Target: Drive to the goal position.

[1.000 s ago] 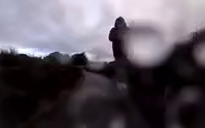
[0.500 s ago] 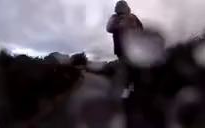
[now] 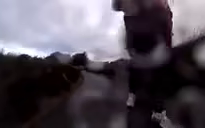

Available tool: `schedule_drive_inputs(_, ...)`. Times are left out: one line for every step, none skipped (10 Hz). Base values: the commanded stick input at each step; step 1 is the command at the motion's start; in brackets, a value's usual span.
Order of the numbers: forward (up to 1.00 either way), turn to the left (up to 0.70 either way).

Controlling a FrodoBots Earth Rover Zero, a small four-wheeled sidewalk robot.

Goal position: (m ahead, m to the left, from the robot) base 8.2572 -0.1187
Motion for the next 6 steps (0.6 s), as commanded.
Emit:
schedule_drive_inputs(0.70,0.14)
schedule_drive_inputs(0.70,0.14)
schedule_drive_inputs(0.70,0.14)
schedule_drive_inputs(0.70,0.14)
schedule_drive_inputs(0.70,0.14)
schedule_drive_inputs(0.70,0.14)
